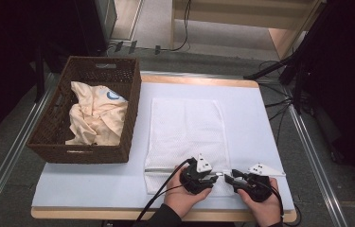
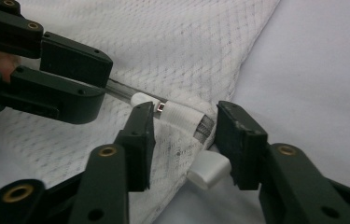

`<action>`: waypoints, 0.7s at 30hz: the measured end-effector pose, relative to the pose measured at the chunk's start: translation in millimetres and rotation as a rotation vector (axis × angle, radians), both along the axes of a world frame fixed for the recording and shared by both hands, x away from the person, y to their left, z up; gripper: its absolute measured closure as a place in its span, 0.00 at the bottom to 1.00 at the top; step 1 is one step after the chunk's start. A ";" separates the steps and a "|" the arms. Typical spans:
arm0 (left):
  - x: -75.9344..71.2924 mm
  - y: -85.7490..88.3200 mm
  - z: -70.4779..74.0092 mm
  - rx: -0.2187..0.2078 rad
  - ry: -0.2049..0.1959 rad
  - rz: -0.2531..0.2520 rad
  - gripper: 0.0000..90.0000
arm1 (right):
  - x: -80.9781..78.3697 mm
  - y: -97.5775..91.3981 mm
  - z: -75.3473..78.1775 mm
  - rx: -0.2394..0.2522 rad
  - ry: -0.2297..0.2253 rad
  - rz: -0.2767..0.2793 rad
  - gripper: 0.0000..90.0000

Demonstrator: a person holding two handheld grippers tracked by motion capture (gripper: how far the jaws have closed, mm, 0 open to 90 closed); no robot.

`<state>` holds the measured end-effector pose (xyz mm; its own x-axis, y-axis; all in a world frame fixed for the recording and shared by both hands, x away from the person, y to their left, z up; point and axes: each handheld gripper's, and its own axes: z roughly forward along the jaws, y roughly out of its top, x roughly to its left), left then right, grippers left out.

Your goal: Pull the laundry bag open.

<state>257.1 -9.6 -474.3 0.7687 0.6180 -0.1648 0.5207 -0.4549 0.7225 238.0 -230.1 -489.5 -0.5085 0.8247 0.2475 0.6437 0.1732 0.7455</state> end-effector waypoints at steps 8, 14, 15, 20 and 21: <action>-1.0 0.6 -2.5 0.013 0.007 -0.004 0.71 | 6.7 0.1 0.4 -0.012 0.012 0.016 0.95; 0.4 -0.9 -2.2 -0.005 0.016 -0.011 0.70 | -0.2 2.4 6.9 0.010 -0.079 0.033 0.96; 0.5 -1.3 -2.1 -0.012 0.017 -0.011 0.70 | -1.9 2.6 9.2 0.012 -0.106 0.039 0.96; -0.2 -2.3 -1.0 -0.034 0.024 -0.003 0.70 | -6.0 5.8 14.1 0.031 -0.171 0.053 0.97; -0.2 -2.3 -1.0 -0.034 0.024 -0.003 0.70 | -6.4 6.4 14.7 0.033 -0.178 0.054 0.96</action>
<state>256.9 -11.9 -475.3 0.7665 0.6090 -0.2040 0.5362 -0.4318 0.7253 231.6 -223.7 -474.8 -0.5902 0.7877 0.1767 0.4918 0.1772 0.8525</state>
